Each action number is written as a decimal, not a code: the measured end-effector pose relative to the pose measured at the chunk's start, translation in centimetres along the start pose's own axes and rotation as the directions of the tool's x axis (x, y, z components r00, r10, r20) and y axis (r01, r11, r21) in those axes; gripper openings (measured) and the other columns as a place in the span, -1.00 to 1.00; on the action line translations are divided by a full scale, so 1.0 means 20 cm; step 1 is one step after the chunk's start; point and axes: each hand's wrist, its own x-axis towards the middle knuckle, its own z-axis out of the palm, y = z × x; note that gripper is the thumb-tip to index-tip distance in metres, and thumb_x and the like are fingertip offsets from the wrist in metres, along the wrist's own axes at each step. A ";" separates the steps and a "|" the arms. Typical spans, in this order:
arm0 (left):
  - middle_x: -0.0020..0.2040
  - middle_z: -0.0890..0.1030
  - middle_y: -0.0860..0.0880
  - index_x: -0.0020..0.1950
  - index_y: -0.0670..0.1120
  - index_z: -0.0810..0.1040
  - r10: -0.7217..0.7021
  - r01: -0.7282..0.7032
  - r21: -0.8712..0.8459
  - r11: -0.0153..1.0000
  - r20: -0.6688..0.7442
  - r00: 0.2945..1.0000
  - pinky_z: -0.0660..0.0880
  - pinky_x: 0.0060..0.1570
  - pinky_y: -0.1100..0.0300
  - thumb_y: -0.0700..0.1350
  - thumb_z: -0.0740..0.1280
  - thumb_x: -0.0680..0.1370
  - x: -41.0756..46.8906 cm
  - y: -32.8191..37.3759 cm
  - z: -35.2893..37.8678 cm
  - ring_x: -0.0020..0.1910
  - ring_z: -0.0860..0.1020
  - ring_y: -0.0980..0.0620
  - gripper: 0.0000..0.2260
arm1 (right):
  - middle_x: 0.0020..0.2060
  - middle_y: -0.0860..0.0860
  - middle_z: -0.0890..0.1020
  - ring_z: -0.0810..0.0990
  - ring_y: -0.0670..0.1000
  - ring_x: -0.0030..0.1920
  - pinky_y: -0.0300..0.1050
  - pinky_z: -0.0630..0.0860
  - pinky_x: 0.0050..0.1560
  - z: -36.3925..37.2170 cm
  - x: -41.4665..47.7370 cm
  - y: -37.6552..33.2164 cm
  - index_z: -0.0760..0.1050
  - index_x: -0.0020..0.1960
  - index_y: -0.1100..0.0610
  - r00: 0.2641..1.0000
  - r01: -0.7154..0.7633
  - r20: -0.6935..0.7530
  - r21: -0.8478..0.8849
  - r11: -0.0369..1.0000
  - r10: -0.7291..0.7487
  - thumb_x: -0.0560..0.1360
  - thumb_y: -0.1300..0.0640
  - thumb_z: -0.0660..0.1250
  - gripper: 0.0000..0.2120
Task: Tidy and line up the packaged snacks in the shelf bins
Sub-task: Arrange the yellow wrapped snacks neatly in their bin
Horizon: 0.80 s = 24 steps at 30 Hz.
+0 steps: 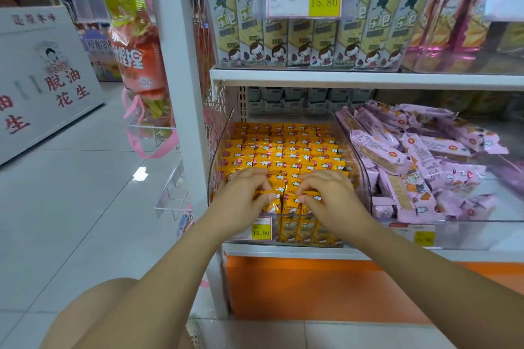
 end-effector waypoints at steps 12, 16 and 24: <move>0.40 0.29 0.19 -0.18 0.13 0.46 -0.070 0.062 0.132 0.989 0.054 0.996 0.05 0.43 -0.15 0.09 0.33 0.52 -0.01 0.03 0.00 0.42 0.18 0.07 -0.88 | 0.33 -0.19 0.45 0.10 -0.08 0.48 -0.02 -0.08 0.47 -0.05 -0.02 -0.01 0.57 0.08 -0.07 0.980 0.053 0.192 -0.019 0.998 -0.048 0.59 0.01 0.20 -0.82; 0.34 0.38 0.14 -0.18 0.24 0.47 -0.044 0.045 -0.042 0.998 0.028 0.999 0.17 0.39 -0.18 0.09 0.38 0.48 -0.02 0.04 -0.05 0.39 0.27 0.05 -0.90 | 0.27 -0.12 0.52 0.36 -0.09 0.34 -0.14 0.18 0.37 -0.27 -0.02 0.00 0.52 0.26 0.00 0.967 0.147 0.211 -0.017 0.989 -0.140 0.61 0.06 0.17 -0.73; 0.36 0.37 0.18 0.15 0.18 0.54 0.162 -0.173 0.150 0.973 0.083 0.983 -0.07 0.47 -0.14 0.15 0.27 0.54 0.08 0.35 0.08 0.39 0.25 0.11 -0.78 | 0.24 -0.22 0.51 0.26 -0.03 0.40 0.07 -0.05 0.45 -0.43 -0.08 0.13 0.59 0.13 -0.12 0.961 0.221 0.256 -0.480 0.849 -0.105 0.52 -0.10 0.28 -0.77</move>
